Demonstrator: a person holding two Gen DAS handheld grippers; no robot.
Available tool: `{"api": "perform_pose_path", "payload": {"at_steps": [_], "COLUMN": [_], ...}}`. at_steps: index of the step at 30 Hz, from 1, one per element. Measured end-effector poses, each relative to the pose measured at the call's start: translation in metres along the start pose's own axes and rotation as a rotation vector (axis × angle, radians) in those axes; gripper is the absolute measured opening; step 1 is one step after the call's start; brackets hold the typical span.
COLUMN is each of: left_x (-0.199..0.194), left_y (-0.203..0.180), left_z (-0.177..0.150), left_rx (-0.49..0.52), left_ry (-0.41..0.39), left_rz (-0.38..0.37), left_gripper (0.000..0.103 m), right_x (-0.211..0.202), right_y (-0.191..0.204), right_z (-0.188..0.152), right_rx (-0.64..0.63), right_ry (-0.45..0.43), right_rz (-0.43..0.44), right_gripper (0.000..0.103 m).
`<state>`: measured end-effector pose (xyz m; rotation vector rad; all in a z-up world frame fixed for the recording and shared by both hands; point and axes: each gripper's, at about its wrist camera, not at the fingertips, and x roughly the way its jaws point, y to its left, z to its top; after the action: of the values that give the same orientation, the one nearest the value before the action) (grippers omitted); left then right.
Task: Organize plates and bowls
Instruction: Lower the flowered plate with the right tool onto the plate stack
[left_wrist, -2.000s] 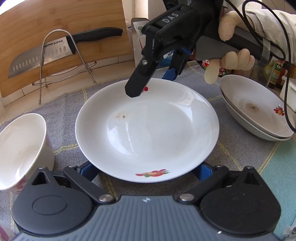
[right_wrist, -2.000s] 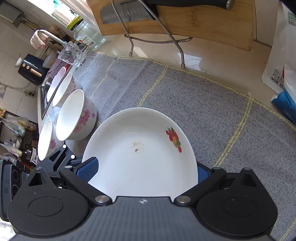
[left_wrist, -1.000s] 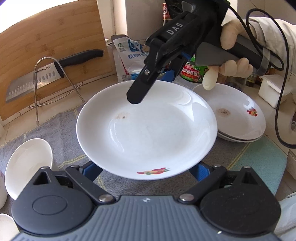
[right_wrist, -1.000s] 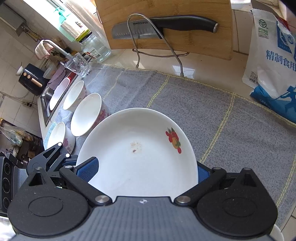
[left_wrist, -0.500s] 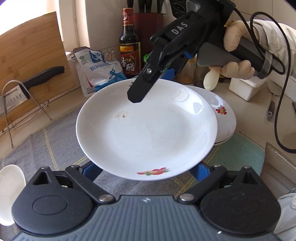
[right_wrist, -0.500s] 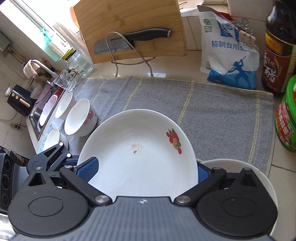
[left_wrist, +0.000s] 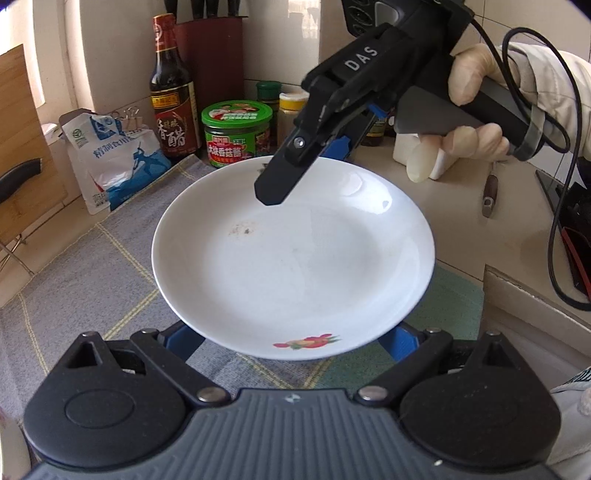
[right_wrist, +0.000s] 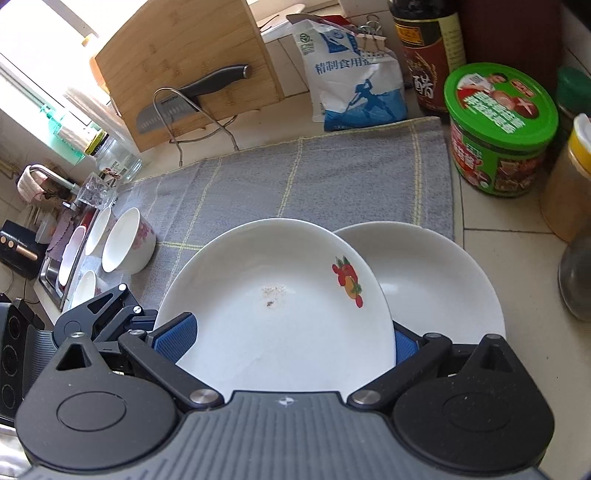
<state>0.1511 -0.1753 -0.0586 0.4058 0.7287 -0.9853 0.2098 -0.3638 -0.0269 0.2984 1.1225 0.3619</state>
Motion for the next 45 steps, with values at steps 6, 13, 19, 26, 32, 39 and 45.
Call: {"api": "perform_pose_path", "payload": {"at_steps": [6,13,19,26,32,39,45], "left_x": [0.009,0.014,0.021,0.032,0.041,0.049,0.050], "left_y": [-0.008,-0.010,-0.009,-0.007,-0.004,-0.004,-0.004], "left_z": [0.004,0.010,0.015,0.016,0.021,0.024,0.024], "left_rx": [0.019,0.055,0.072,0.094,0.096,0.105,0.111], "left_ry": [0.021,0.035,0.047,0.063,0.086,0.099,0.099], "left_rz": [-0.029,-0.031,-0.039,-0.040,-0.040,-0.036,-0.040], "left_gripper": [0.098,0.098,0.098,0.098,0.098,0.097,0.097], "right_x": [-0.003,-0.006,-0.007,-0.013,-0.016,-0.026,-0.028], "right_y": [-0.014,-0.028,-0.038,-0.047,-0.055,-0.062,-0.053], "right_z": [-0.011,-0.017,-0.019,-0.023,-0.027,-0.034,-0.032], "right_rx": [0.046,0.082,0.106,0.125,0.150,0.178,0.147], "right_ry": [-0.012,-0.028,-0.040,-0.051,-0.055,-0.078,-0.069], "right_rz": [-0.003,0.006,0.003,0.007,-0.003,0.004,-0.036], "right_gripper": [0.103,0.103,0.103,0.103,0.103,0.103,0.103]}}
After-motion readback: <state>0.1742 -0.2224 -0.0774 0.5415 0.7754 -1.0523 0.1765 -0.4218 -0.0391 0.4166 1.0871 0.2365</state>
